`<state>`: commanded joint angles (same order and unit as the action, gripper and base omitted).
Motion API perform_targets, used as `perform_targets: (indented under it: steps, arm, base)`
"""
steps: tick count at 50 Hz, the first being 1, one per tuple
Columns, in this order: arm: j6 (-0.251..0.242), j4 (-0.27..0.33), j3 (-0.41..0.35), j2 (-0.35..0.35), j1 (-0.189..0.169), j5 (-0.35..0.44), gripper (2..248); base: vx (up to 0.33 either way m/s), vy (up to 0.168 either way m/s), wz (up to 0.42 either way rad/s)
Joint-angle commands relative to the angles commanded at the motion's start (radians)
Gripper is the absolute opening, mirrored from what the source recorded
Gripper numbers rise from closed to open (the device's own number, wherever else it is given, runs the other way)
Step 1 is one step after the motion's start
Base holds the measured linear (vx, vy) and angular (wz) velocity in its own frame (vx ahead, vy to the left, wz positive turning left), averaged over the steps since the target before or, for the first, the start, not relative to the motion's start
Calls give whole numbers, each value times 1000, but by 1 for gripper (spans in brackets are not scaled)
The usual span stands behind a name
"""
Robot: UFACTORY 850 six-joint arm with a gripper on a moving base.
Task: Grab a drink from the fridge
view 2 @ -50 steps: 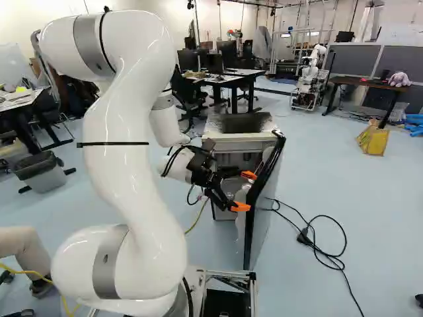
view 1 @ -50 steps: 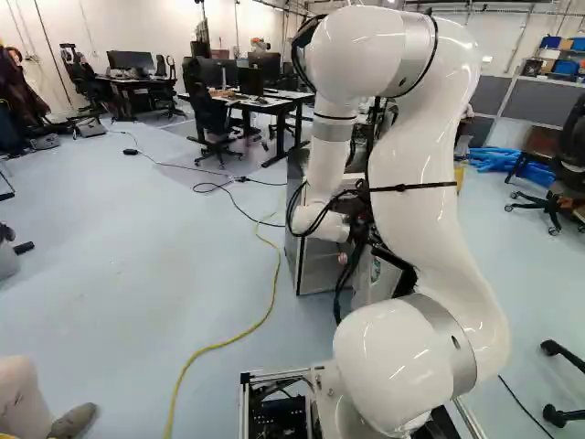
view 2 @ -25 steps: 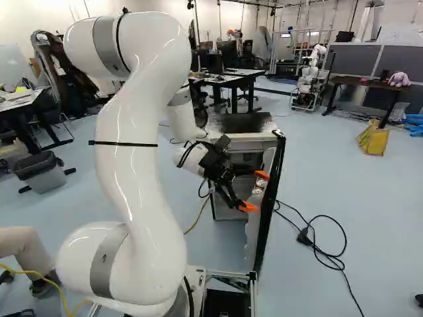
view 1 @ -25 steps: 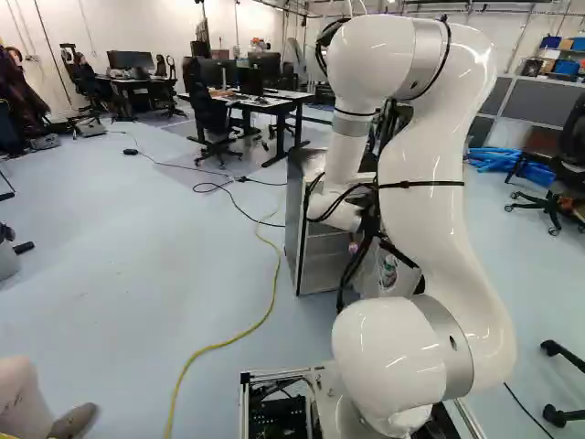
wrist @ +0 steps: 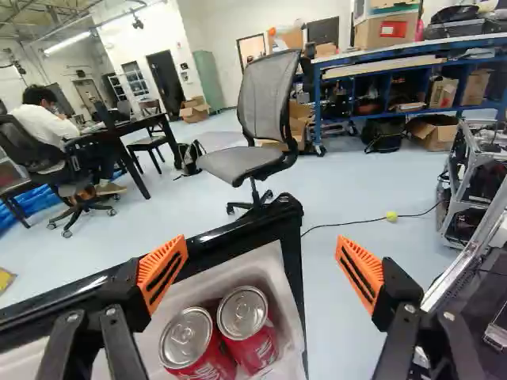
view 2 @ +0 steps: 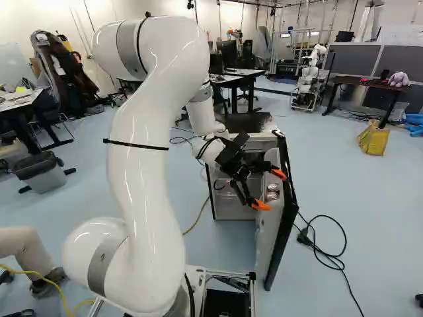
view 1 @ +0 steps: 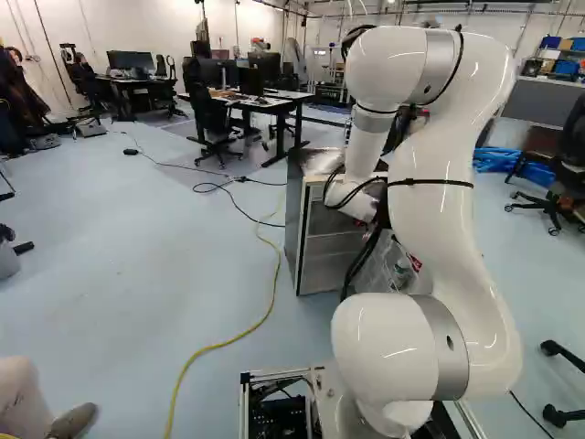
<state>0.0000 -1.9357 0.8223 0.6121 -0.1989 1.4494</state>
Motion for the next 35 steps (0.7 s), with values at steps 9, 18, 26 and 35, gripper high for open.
perform_targets:
  steps: [9,18,26,35]
  arm:
    - [0,0,49,17,-51,0,247]
    - [0,0,99,35,-99,0,247]
    - [0,0,145,53,-141,0,247]
    - [0,0,195,73,-182,0,247]
  base:
    - [0,0,0]
    - [0,0,0]
    - [0,0,0]
    - [0,0,0]
